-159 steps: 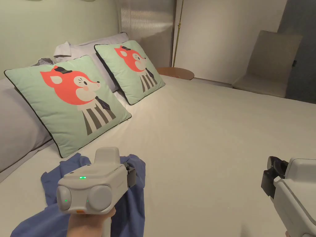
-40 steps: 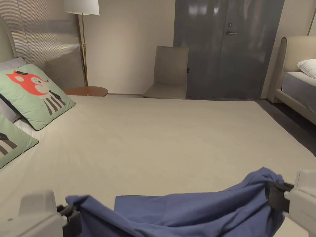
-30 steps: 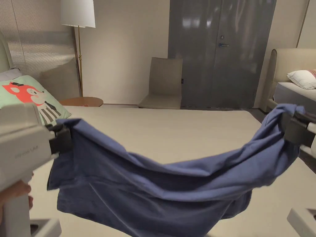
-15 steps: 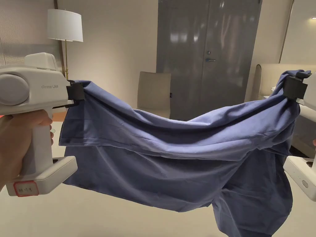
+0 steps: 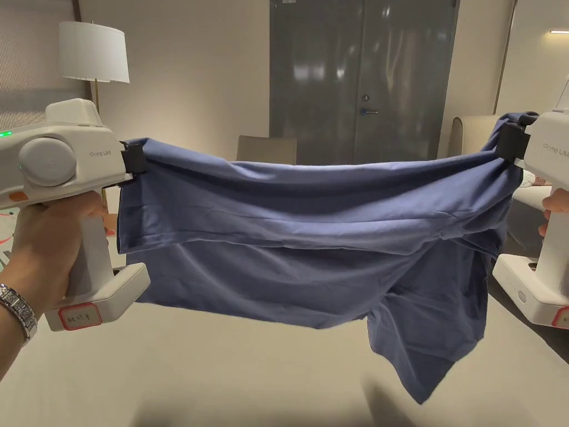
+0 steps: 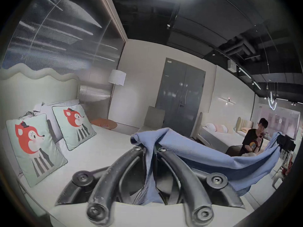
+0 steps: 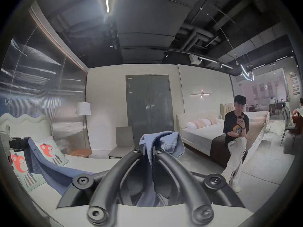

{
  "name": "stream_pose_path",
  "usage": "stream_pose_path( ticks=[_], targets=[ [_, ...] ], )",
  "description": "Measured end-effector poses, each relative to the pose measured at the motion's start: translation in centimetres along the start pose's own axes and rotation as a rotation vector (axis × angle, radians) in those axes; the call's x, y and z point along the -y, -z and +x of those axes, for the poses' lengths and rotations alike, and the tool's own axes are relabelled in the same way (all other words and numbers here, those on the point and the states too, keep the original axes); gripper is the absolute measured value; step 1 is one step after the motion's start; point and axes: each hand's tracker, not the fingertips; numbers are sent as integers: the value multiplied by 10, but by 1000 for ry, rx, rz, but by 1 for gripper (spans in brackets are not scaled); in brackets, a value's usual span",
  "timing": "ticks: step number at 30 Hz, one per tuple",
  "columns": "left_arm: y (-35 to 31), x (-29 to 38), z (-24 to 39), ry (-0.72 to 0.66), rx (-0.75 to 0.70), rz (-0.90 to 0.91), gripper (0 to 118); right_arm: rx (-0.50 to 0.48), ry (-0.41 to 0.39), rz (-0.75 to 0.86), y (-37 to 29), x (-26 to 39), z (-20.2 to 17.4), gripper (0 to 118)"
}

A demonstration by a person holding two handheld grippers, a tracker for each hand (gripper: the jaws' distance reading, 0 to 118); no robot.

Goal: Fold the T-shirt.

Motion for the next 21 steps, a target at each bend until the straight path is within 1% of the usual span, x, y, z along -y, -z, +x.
stream_pose_path(
  ticks=[4, 11, 15, 18, 20, 21],
  targets=[
    [9, 19, -9, -23, -5, -27, 2, 4, -17, -28, 5, 22, -1, 7],
    [4, 61, -19, -8, -32, -125, 2, -16, -32, -153, -8, 75, -6, 7],
    [-16, 87, -27, 11, -46, -208, 2, -32, -46, -218, -31, 98, -6, 7],
    [-42, 107, -34, 46, -66, -267, 2, -59, -57, -267, -58, 111, -4, 7],
    [-64, 121, -41, 48, -78, -300, 2, -81, -64, -309, -78, 119, -1, 7],
    [-77, 129, -46, 41, -80, -316, 2, -94, -53, -327, -88, 125, 1, 7]
  ],
)
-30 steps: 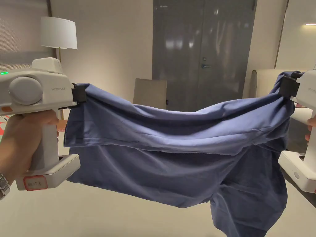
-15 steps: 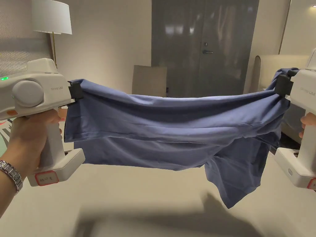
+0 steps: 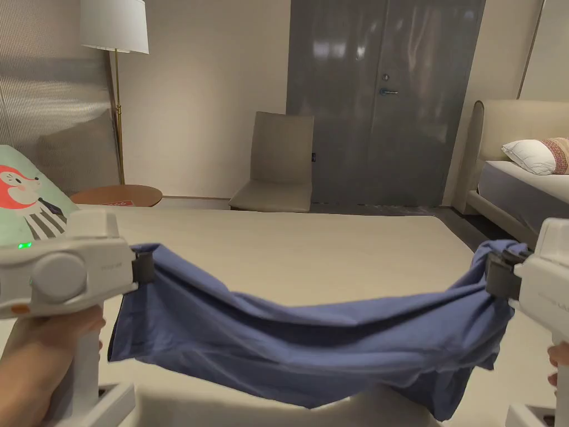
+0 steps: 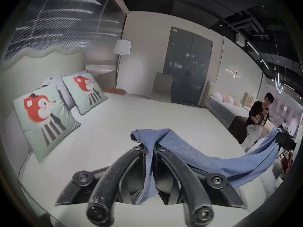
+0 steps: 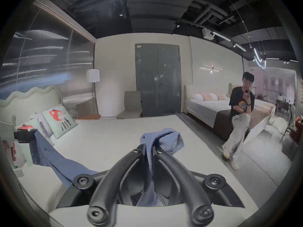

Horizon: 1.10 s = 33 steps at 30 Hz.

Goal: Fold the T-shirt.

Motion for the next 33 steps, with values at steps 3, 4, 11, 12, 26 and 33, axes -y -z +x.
stream_pose_path(
  ticks=[3, 4, 11, 12, 26, 33],
  targets=[
    [-26, 40, -16, -23, -10, -70, 2, -18, 28, -53, -23, 28, 2, 7],
    [-36, 55, -21, -27, -12, -92, 2, -23, 22, -70, -32, 38, 3, 7],
    [-87, 154, -54, -68, -51, -258, 2, -52, -14, -224, -87, 111, 2, 7],
    [-91, 168, -58, -77, -60, -285, 2, -50, -14, -256, -93, 123, 3, 7],
    [-104, 270, -84, -92, -128, -514, 2, 56, -16, -705, -91, 265, 23, 7],
    [-99, 297, -89, -62, -152, -550, 3, 66, -60, -681, -93, 272, 20, 23]
  ],
)
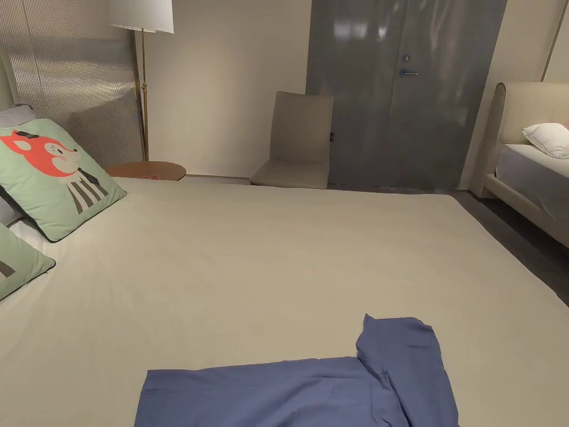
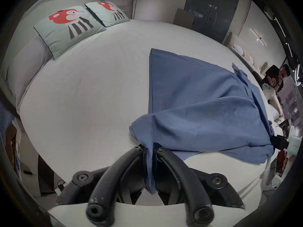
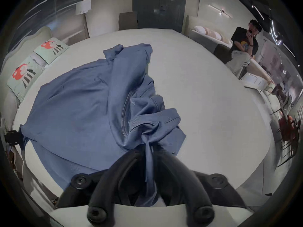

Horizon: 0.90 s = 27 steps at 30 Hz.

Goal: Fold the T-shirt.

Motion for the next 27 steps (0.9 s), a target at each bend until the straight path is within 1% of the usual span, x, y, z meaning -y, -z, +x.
stream_pose_path(
  ticks=[2, 3, 4, 5, 6, 7, 12, 13, 14, 15, 16, 17, 18, 19, 20, 21, 23, 25, 27],
  targets=[
    [-7, 1, 1, 8, 18, 52, 7, -11, -27, 55, -9, -1, 2, 36],
    [-15, -1, 0, 17, 35, 100, 27, -15, -32, 95, -17, -4, 3, 72],
    [-21, -3, -1, 26, 48, 135, 57, -21, -28, 139, -26, -7, 4, 95],
    [-31, -9, -1, 27, 52, 186, 84, -24, -19, 215, -39, -13, 7, 105],
    [-44, -14, 2, 34, 60, 251, 107, -19, -9, 288, -53, -21, 6, 104],
    [-59, -22, 6, 48, 72, 339, 108, -20, -6, 361, -66, -31, 5, 104],
    [-115, -60, 37, 120, 43, 623, 107, 15, 52, 676, -120, -76, -11, 104],
    [-123, -66, 42, 125, 48, 662, 104, 13, 54, 727, -125, -85, -15, 104],
    [-133, -71, 51, 128, 54, 704, 97, 14, 53, 775, -132, -91, -20, 104],
    [-140, -75, 56, 129, 65, 739, 79, 32, 55, 806, -137, -97, -26, 103],
    [-145, -79, 61, 129, 63, 763, 63, 50, 60, 834, -141, -101, -31, 98],
    [-149, -82, 65, 131, 60, 787, 46, 57, 56, 864, -143, -106, -36, 88],
    [-152, -85, 70, 138, 60, 796, 25, 51, 46, 881, -146, -109, -40, 67],
    [-154, -86, 72, 143, 60, 806, 11, 36, 46, 885, -148, -111, -43, 46],
    [-156, -87, 73, 142, 63, 817, 0, 23, 48, 888, -148, -113, -45, 24],
    [-156, -89, 73, 144, 71, 820, 0, 20, 55, 892, -148, -115, -47, 3],
    [-154, -94, 71, 148, 76, 814, 0, 11, 54, 895, -147, -117, -50, 1],
    [-148, -101, 67, 148, 85, 788, 0, -10, 36, 877, -140, -120, -50, 1],
    [-133, -111, 65, 144, 84, 733, 0, -12, 23, 856, -132, -121, -52, 1]
  ],
)
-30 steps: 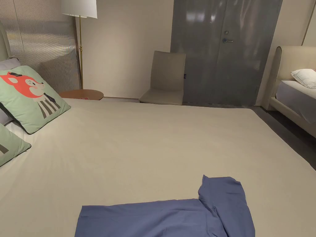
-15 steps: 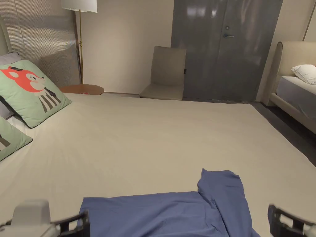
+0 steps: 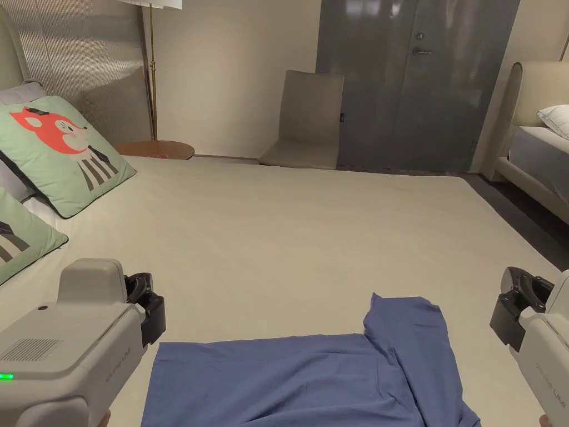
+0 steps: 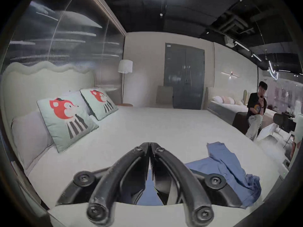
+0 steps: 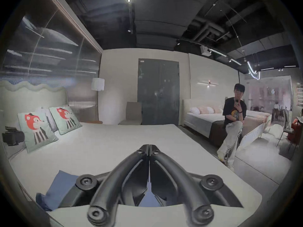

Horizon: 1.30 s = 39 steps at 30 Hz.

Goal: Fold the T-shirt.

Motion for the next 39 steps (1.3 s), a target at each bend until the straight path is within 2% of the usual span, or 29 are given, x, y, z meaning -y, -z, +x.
stream_pose_path(
  ticks=[8, 9, 10, 11, 12, 13, 15, 19, 21, 23, 24, 25, 26, 27, 30, 31, 36, 39],
  targets=[
    [126, 33, -29, -76, -15, -355, 0, -13, -16, -147, 37, 36, -3, 1],
    [145, 39, -33, -84, -15, -421, 4, -17, -15, -167, 43, 42, -3, 1],
    [165, 46, -37, -104, -16, -477, 21, -16, -17, -186, 48, 47, -4, 1],
    [182, 53, -41, -112, -17, -524, 54, -13, -21, -199, 54, 51, -5, 1],
    [199, 61, -44, -125, -25, -574, 95, -12, -25, -215, 60, 56, -5, 1],
    [214, 70, -47, -133, -36, -610, 111, -15, -26, -232, 65, 61, -5, 1],
    [234, 84, -52, -132, -50, -620, 101, -17, -23, -259, 73, 68, -6, 1],
    [258, 107, -50, -138, -96, -670, 90, -9, -32, -307, 90, 86, -2, 1],
    [266, 116, -48, -133, -90, -700, 71, -3, -33, -330, 98, 93, 0, 1],
    [268, 127, -44, -75, -112, -717, 68, 2, -33, -353, 104, 99, 1, 1],
    [264, 128, -41, -51, -103, -678, 63, 3, -28, -366, 109, 102, 2, 1],
    [260, 124, -37, -44, -109, -674, 50, 6, -25, -380, 114, 105, 3, 2],
    [257, 122, -35, -39, -98, -667, 26, 12, -27, -399, 118, 108, 4, 3],
    [253, 120, -34, -27, -86, -649, 2, 18, -29, -428, 125, 112, 5, 19],
    [246, 116, -27, 8, -89, -627, 2, 14, -8, -527, 151, 122, 10, 105],
    [242, 114, -27, 24, -88, -614, 2, 13, 1, -533, 162, 126, 13, 114],
    [229, 103, -33, -16, -75, -578, 2, 64, -5, -664, 221, 147, 28, 112],
    [224, 99, -36, -20, -75, -567, 2, 100, 47, -758, 254, 162, 38, 109]
  ],
)
